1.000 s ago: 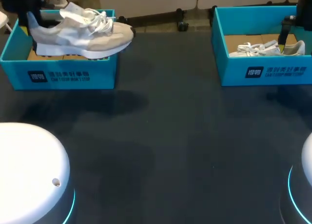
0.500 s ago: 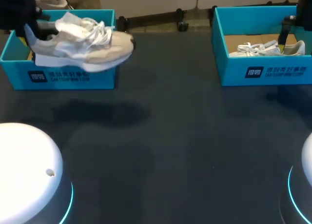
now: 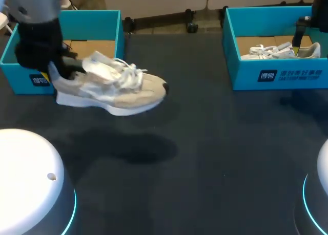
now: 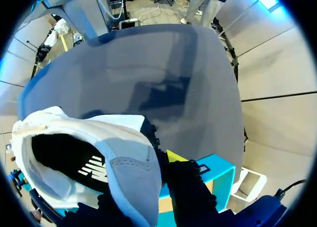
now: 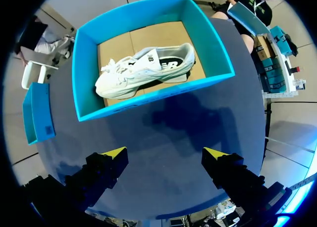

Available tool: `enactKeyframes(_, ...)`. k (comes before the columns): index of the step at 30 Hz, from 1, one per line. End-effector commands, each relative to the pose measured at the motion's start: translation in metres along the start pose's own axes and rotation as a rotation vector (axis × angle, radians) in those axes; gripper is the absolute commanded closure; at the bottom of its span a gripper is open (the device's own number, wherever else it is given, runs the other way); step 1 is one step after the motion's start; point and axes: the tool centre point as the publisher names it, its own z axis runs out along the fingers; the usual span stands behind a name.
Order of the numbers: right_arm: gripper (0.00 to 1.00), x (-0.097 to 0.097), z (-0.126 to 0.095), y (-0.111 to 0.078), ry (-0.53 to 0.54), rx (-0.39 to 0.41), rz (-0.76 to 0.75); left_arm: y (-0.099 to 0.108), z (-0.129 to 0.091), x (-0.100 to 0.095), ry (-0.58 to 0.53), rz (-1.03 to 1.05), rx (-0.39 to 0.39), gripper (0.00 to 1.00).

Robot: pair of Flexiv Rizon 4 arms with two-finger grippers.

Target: Take the shoe out of the shoebox, open the shoe tongue, remove and reinsert the insole, then place the shoe into the shoebox

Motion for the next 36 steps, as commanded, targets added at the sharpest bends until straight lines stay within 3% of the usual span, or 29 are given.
enactKeyframes(1, 0.0, 0.0, 0.0, -0.001, -0.001, -0.002, 0.001, -0.007, 0.02, -0.027, 0.031, -0.015, -0.082, 1.0)
enactKeyframes(17, 0.0, 0.0, 0.0, -0.001, -0.001, -0.002, 0.001, -0.041, 0.077, -0.13, 0.042, -0.038, -0.015, 1.0)
enactKeyframes(23, 0.0, 0.0, 0.0, -0.001, -0.001, -0.002, 0.001, -0.05, 0.099, -0.157, 0.053, -0.055, -0.014, 1.0)
enactKeyframes(36, 0.0, 0.0, 0.0, -0.001, -0.001, -0.002, 0.001, -0.068, 0.141, -0.194, 0.08, -0.07, -0.034, 1.0)
